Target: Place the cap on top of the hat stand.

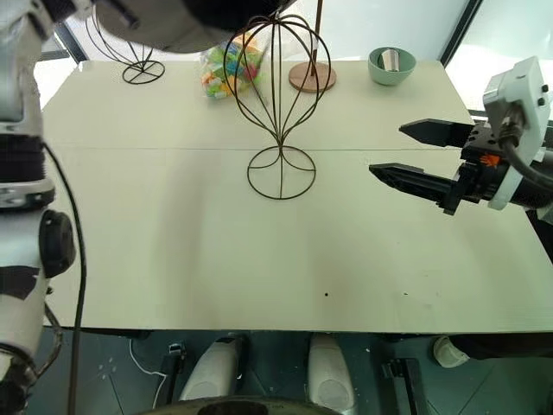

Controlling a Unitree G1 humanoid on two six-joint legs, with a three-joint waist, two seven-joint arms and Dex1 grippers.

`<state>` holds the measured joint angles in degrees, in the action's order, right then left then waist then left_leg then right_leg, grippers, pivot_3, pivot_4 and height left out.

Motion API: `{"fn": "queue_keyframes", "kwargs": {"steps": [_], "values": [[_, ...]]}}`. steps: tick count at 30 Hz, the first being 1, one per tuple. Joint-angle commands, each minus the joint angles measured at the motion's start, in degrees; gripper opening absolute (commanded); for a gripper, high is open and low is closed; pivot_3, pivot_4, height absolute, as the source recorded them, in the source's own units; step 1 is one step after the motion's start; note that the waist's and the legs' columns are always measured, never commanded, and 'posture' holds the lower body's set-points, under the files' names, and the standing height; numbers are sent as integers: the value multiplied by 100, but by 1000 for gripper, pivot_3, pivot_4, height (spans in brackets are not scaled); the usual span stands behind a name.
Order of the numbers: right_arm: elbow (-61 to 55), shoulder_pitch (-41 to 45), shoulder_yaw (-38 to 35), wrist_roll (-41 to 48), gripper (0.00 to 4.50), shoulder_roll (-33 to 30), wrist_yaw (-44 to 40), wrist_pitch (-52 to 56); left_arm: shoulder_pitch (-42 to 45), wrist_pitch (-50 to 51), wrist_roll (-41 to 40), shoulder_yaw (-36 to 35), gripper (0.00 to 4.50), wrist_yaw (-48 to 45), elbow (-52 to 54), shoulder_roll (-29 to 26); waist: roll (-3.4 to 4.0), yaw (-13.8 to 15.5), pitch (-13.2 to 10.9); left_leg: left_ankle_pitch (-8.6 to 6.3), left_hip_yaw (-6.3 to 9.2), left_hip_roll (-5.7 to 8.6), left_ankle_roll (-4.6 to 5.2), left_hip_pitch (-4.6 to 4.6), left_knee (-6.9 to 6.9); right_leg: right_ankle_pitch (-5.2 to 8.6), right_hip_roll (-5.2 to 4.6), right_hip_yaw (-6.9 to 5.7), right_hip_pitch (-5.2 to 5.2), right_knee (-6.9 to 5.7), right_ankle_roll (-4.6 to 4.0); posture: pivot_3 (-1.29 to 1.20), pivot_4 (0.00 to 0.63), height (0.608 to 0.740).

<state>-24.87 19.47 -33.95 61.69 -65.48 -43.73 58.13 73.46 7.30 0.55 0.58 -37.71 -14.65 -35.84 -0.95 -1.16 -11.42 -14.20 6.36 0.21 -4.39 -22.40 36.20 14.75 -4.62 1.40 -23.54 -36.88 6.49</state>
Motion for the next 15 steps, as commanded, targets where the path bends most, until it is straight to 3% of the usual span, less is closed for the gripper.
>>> {"fn": "queue_keyframes", "kwargs": {"steps": [1, 3, 5, 9, 15], "values": [[21, -184, -641, -145, 4500, -166, -108, -47, -174, -931, 292, 164, 48, 22, 551, -121, 6, -9, 1, 0, 0, 0, 0, 1, -2, 0, 0, 1, -2, -1, 0, 0, 150, 740], [8, -311, -860, -135, 4500, -202, -163, 7, -332, -1284, 412, 222, 48, 65, 611, -155, 11, -4, 1, 0, -3, 0, 0, 4, -3, 0, 0, 5, -5, -6, -1, 0, 150, 740], [-25, -600, -1361, -228, 4500, -314, -398, 135, -640, -2449, 1154, 349, 48, 613, 473, -422, 11, 8, 1, 1, -3, 0, 1, 5, 0, 0, 1, 5, -4, -10, -1, 0, 150, 740], [67, -884, -2165, -231, 4500, -411, -545, 416, -1261, -4099, 2660, 469, 48, 2151, 11, -983, 11, 17, 1, 1, -7, 0, 1, 8, 0, 0, 1, 10, -2, -10, -1, 0, 150, 740], [18, -1035, -2500, -147, 4500, -327, -524, 566, -1808, -5745, 4926, 721, 48, 4824, 43, -1404, 3, 74, 1, 0, -6, 2, 1, 4, 6, -1, -5, 8, 5, -5, 1, 0, 150, 740]]}}
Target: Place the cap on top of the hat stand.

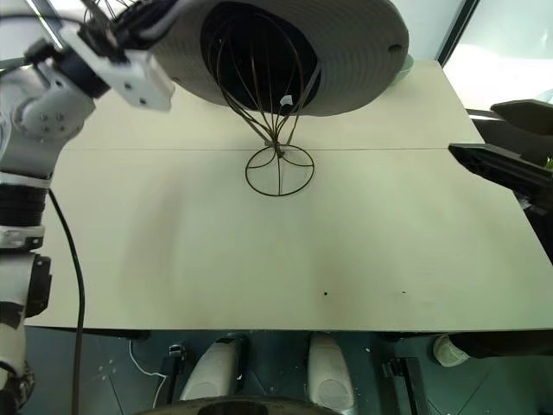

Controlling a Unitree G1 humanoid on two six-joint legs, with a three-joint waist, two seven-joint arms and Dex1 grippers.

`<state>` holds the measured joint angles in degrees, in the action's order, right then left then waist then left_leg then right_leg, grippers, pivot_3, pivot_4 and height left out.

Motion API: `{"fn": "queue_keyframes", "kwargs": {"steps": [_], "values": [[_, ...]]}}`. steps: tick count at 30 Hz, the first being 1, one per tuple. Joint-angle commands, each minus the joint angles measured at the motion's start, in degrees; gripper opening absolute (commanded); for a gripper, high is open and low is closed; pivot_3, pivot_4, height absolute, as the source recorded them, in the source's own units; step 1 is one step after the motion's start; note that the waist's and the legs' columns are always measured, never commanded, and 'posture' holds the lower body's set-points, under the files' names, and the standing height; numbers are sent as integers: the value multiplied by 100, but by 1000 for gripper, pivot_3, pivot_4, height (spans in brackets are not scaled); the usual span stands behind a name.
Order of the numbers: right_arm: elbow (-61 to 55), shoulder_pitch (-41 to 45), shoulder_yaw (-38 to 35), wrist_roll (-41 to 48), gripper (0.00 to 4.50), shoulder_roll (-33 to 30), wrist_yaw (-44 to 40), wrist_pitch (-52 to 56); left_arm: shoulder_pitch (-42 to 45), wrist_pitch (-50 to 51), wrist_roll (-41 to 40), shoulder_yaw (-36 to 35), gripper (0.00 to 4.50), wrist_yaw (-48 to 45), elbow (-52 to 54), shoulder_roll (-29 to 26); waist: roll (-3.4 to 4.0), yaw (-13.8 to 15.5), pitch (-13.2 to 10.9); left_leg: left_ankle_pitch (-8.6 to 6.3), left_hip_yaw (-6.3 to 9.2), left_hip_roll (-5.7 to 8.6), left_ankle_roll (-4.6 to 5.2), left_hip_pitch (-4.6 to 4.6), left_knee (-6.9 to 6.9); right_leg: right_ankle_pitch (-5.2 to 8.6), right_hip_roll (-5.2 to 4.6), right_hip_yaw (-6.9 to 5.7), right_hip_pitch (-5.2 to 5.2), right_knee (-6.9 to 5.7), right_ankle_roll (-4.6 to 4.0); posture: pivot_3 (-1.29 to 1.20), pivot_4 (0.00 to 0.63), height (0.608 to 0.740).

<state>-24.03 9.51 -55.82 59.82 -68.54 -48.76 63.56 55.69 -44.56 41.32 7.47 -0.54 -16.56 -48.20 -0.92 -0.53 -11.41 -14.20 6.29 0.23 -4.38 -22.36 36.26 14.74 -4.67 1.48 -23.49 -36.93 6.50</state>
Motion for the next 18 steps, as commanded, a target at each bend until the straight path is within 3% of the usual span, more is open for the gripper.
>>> {"fn": "queue_keyframes", "kwargs": {"steps": [1, 4, 11, 15, 18], "values": [[-74, -77, -338, 22, 4500, -11, -21, 31, -83, -654, 1073, 59, 48, 1458, 227, -173, 0, 14, 0, 0, 0, 1, 0, 0, 0, 0, -1, -1, 1, 1, 0, 0, 150, 740], [-21, -112, -358, -11, 4500, -17, 22, 22, -154, -768, 1654, 237, 48, 2270, 82, -149, 0, 3, 1, 0, 0, 1, 0, 0, 0, 0, -2, -1, 1, 1, 1, 0, 150, 740], [88, -121, -324, -128, 4500, -64, 63, -59, -309, -662, 2443, 900, 48, 3055, -427, -128, 1, -22, 2, 0, -1, 1, 0, 4, -2, 0, -1, -1, 0, -4, 1, 0, 150, 740], [110, -160, -306, -208, 4500, -49, 42, -82, -390, -651, 2553, 1205, 48, 3225, -759, -90, 1, -14, 2, 0, -1, 1, 0, 3, -1, 0, -1, -2, 1, -4, 1, 0, 150, 740], [124, -167, -315, -228, 4500, -57, 23, -68, -403, -701, 2195, 1253, 48, 3068, -1060, 26, 0, -2, 2, 0, -1, 1, 0, 3, 0, 0, -2, -2, 3, -5, 1, 0, 150, 740]]}}
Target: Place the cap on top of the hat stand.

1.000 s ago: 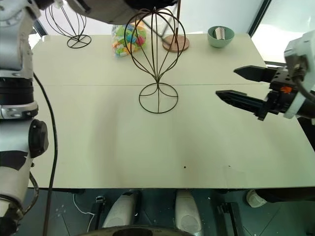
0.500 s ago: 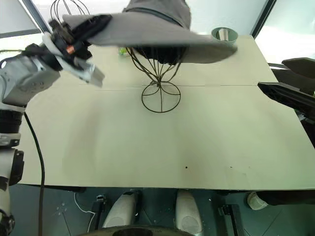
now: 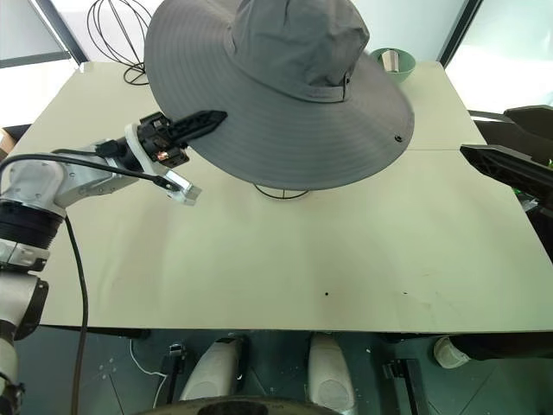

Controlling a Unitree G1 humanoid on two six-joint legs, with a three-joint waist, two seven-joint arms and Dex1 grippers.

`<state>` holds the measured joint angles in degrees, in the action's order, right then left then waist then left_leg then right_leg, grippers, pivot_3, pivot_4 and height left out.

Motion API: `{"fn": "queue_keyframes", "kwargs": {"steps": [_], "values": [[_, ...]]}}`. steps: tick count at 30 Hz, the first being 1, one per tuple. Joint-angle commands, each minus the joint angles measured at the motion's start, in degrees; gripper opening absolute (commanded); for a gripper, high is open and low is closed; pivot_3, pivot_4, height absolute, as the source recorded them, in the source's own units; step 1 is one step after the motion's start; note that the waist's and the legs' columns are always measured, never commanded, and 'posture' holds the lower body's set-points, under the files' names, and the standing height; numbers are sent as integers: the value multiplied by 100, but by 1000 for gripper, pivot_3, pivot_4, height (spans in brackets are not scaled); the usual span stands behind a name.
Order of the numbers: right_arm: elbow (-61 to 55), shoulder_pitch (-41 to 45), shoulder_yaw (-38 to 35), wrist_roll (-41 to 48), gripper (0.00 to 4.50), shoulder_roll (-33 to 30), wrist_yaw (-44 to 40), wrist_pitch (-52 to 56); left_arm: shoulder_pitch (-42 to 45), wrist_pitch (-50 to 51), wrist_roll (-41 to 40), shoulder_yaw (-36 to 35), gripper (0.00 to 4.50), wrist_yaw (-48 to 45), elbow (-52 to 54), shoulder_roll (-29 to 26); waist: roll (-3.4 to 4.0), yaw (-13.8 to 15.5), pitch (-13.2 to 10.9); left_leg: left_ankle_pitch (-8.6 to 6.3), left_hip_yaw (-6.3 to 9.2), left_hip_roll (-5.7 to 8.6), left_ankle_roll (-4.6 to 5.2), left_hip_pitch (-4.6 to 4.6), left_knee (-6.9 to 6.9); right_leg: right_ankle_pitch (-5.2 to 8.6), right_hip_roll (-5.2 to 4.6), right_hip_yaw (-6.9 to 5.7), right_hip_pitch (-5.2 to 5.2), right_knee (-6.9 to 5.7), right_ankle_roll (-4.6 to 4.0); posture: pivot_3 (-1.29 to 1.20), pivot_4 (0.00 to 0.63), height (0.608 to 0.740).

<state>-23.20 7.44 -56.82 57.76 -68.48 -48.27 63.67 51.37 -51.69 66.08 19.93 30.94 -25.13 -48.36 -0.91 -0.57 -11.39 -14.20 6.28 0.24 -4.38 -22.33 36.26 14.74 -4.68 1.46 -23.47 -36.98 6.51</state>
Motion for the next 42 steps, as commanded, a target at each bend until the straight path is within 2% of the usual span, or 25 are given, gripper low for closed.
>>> {"fn": "queue_keyframes", "kwargs": {"steps": [1, 7, 18, 19, 20, 27, 34, 42], "values": [[52, 52, -213, -18, 4500, -71, -27, -64, 32, -12, -491, -23, 48, -208, -333, 97, 0, -1, 0, 0, 0, 0, 0, -1, 0, 0, 0, 0, 0, 0, 0, 0, 150, 740], [87, 43, -155, -86, 4500, -100, -56, -90, 16, -59, -1525, -260, 48, -782, -524, 252, 0, -17, 0, 0, 0, 0, 0, -1, -1, 0, 0, 0, -2, -1, 0, 0, 150, 740], [110, 156, 36, -148, 4500, -88, -9, -206, -390, -166, -1814, -313, 48, -1179, -216, 207, 1, -14, 1, 0, 0, 0, 0, 1, 0, 0, 0, 0, -1, -2, -1, 0, 150, 740], [121, 178, 56, -152, 4500, -97, -3, -214, -418, -176, -1879, -314, 628, -1243, -199, 220, 1, -14, 1, 0, 0, 0, 0, 1, 0, 0, 0, 0, 0, -2, -1, 0, 150, 740], [129, 194, 67, -154, 4500, -103, -2, -217, -437, -181, -1923, -316, 812, -1290, -183, 226, 1, -14, 1, 0, 0, 0, 0, 1, 0, 0, 0, 0, -1, -2, -1, 0, 150, 740], [169, 281, 202, -217, 4500, -108, -2, -300, -522, -229, -2238, -382, 4460, -1579, -30, 238, 1, -9, 1, 0, 0, 0, 0, 1, 0, 0, 0, 0, -1, -2, -1, 0, 150, 740], [188, 381, 444, -238, 4500, -47, 27, -437, -762, -264, -2320, -600, 4460, -1692, 240, 46, 2, -12, 1, 0, 0, 0, 0, 1, 0, 0, 0, 0, -1, -3, -1, 0, 150, 740], [282, 358, 851, -456, 4500, 38, -84, -773, -1380, -328, -3159, -1124, 4460, -2412, 845, -399, 3, -21, 2, 0, 0, -1, 0, 3, 0, 0, 0, 0, -1, -5, -1, 0, 150, 740]]}}
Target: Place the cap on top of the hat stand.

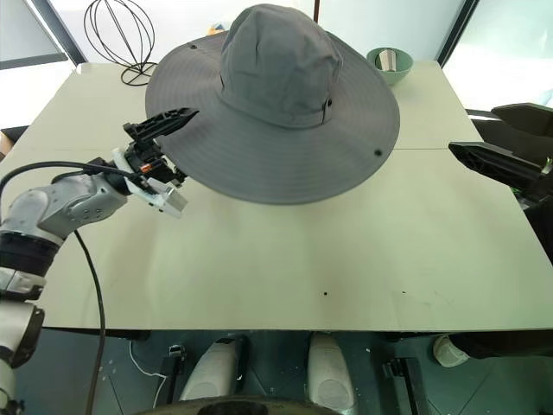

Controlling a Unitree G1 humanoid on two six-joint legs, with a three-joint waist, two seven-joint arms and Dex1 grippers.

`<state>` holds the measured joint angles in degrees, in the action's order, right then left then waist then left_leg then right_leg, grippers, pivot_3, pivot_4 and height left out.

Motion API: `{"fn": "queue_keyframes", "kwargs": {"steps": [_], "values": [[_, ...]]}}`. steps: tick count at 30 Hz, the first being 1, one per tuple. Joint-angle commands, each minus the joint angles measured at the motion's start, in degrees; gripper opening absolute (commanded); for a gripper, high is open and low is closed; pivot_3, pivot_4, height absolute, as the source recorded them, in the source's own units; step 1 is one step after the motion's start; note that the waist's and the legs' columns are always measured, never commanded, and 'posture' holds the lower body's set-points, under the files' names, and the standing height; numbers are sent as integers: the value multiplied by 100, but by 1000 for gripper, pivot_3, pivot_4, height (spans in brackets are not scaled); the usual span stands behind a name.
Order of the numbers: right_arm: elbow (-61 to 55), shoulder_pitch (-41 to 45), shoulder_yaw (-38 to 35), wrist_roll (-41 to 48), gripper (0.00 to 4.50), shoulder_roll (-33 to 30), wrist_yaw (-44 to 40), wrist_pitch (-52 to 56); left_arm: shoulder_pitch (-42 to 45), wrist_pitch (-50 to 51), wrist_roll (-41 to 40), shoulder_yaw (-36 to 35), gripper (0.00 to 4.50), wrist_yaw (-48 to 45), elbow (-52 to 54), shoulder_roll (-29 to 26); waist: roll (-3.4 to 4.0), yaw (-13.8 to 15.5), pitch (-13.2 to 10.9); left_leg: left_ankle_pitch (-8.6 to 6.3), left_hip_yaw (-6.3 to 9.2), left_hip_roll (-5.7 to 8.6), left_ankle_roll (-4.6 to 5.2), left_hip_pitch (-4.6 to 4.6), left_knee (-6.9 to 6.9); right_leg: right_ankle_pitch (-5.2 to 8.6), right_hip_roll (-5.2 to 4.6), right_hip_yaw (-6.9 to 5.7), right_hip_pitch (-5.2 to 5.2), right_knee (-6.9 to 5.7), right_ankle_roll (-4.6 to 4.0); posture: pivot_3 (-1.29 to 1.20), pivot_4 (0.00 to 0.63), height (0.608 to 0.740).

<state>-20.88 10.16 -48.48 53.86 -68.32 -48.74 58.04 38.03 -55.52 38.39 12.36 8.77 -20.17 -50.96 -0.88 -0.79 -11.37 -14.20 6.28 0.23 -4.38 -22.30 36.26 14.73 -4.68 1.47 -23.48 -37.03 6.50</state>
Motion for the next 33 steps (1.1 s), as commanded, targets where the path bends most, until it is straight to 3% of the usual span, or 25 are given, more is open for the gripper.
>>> {"fn": "queue_keyframes", "kwargs": {"steps": [1, 14, 17, 20, 26, 33], "values": [[71, 122, 107, -72, 4500, 42, -36, -258, -100, 95, -394, -420, 4460, -246, 403, -153, 0, 16, 0, 0, 0, 0, 0, 0, 1, 0, 0, 0, 0, 0, 0, 0, 150, 740], [507, 596, 954, -264, 4500, -1, -213, -660, -827, 197, -405, -808, 4460, -569, 719, -206, 2, -16, 1, 0, 0, 0, 0, 4, 0, 0, 1, 0, 3, -1, -1, 0, 150, 740], [578, 613, 1176, -473, 4500, -23, -287, -858, -1219, 199, -832, -964, 4460, -813, 868, -304, 4, -17, 2, 0, 0, 0, 0, 4, 0, 0, 1, 0, 3, -1, -1, 0, 150, 740], [620, 551, 1347, -805, 4500, -64, -377, -1109, -1618, 594, -2023, -1009, 4460, -1553, 1245, -438, 5, -13, 2, 0, 0, -1, 0, 4, 0, 0, 0, 0, 2, -1, -1, 0, 150, 740], [619, 122, 1343, -1372, 4500, -81, -724, -1526, -2730, 2810, -4678, -1680, 4460, -3536, 2352, -1065, 7, -22, 1, 0, 0, -3, 1, 4, -1, 1, 1, 0, 2, -2, -3, 0, 150, 740], [551, -257, 1433, -2160, 4500, 93, -731, -2390, -4152, 6776, -8295, -3503, 4460, -5465, 3655, -1727, 15, -48, -2, -1, -2, -7, 2, 10, -4, 4, 5, 1, 2, -4, -7, 0, 150, 740]]}}
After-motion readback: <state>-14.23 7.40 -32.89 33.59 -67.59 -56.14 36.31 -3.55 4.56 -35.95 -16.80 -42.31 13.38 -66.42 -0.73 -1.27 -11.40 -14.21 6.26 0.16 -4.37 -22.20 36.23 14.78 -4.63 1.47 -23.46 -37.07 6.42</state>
